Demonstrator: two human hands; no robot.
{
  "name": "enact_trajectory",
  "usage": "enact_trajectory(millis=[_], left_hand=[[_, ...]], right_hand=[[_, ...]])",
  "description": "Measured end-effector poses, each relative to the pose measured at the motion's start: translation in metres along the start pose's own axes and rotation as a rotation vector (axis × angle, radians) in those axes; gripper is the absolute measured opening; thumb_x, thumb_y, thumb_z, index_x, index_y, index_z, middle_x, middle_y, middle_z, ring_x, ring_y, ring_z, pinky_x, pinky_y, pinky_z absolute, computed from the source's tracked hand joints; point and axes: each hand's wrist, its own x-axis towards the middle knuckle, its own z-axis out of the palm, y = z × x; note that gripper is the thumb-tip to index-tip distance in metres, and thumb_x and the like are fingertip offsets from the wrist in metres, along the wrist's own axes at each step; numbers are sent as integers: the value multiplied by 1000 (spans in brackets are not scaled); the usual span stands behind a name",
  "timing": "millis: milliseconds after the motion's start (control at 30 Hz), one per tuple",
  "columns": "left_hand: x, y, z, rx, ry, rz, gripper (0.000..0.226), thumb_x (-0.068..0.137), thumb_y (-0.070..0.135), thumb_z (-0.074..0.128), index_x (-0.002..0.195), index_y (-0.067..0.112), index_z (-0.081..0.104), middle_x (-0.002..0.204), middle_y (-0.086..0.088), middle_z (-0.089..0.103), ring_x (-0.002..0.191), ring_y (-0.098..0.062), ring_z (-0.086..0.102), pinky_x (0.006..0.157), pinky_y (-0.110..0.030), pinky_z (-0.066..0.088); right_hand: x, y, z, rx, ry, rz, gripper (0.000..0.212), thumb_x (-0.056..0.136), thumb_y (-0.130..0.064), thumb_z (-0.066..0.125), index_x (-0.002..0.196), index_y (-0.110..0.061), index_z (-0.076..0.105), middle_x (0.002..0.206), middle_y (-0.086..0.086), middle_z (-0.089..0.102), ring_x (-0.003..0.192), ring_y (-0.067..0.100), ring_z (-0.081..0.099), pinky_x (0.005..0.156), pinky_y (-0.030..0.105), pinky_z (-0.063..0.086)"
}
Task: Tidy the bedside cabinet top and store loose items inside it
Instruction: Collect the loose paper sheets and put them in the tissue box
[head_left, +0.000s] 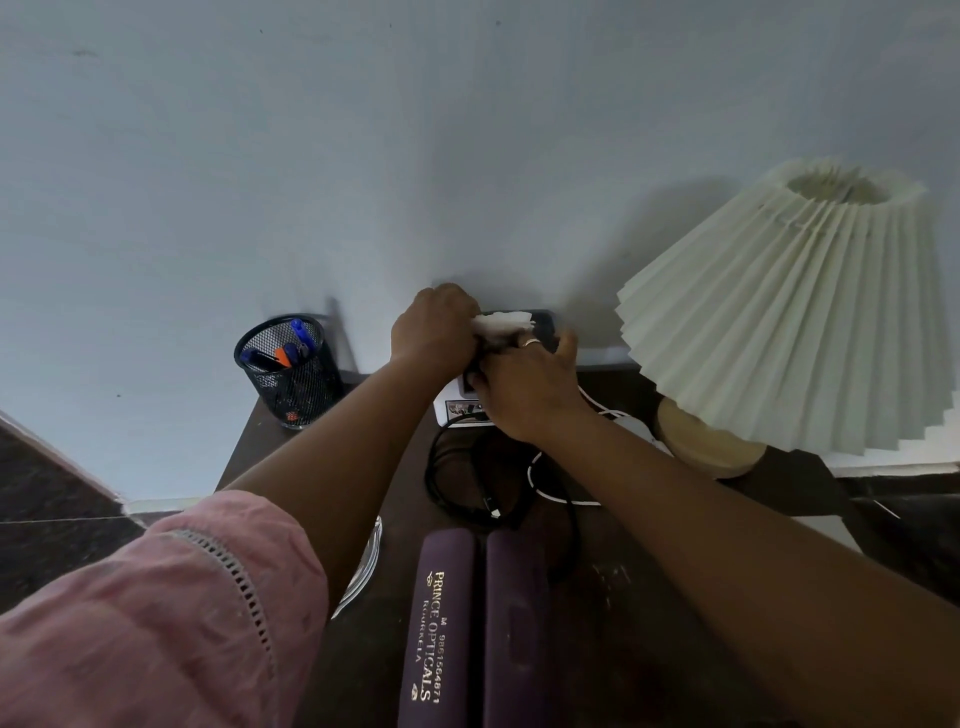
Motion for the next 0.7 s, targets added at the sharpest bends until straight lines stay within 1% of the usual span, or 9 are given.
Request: enact_trajectory(millis=[133,233,267,333,400,433,533,600,700], left_hand=[[-1,1,0,9,-20,12,22,83,10,57,102,11,67,116,-8,59,107,-28,56,80,-37,48],[-2,0,2,45,-37,22,24,84,7,53,103,11,67,114,-7,59,106,-28,57,76,-35,47],[-1,0,2,45,-39,20,23,83,7,54,102,11,67,113,-7,60,105,-28,57,75,-35,46],[0,-2,0,21,-46,0,21,82,13,61,101,10,67,112,-8,61,104,-29,58,75,-36,47],[2,-2,-2,-26,-79,-32,28,79,22,69,104,11,66,114,-9,61,106,-30,57,80,-37,47],[3,-2,-2,-48,-102,-45,31,78,24,72,106,11,66,114,-9,61,107,-30,57,83,-38,47],[5,0,-3,-89,-139,-74,38,77,28,73,110,11,65,114,-11,62,107,-30,56,84,-37,46],[6,-1,-4,-91,-151,-97,41,77,30,73,112,11,64,115,-11,61,109,-30,55,84,-37,45],[4,0,-5,-71,-161,-109,41,76,31,73,112,15,64,117,-9,60,112,-29,53,84,-37,44]], right_hand=[[6,-4,-9,-12,-158,23,33,93,-33,41,120,-31,58,131,-5,56,134,26,34,106,67,3],[7,-4,-16,57,-231,27,35,92,-33,42,125,-34,55,136,-8,52,137,24,29,107,67,3],[6,-3,-19,112,-188,37,34,90,-31,45,122,-35,57,133,-8,54,135,22,33,107,63,9],[5,3,-24,227,47,89,34,84,-20,53,115,-32,59,124,-4,57,124,24,43,100,50,25],[6,10,-28,333,265,183,42,80,-6,54,116,-26,55,121,2,51,117,29,44,90,41,33],[8,13,-29,417,301,228,49,79,-1,53,121,-25,51,124,5,46,116,30,42,87,39,34],[18,22,-30,593,185,267,49,86,-2,48,128,-27,48,131,7,48,118,31,42,92,38,39],[22,25,-29,490,130,228,36,91,-10,47,123,-25,55,123,7,59,117,32,48,93,41,40],[20,22,-25,406,170,173,30,92,-11,46,118,-22,58,114,7,65,111,32,51,87,39,39]])
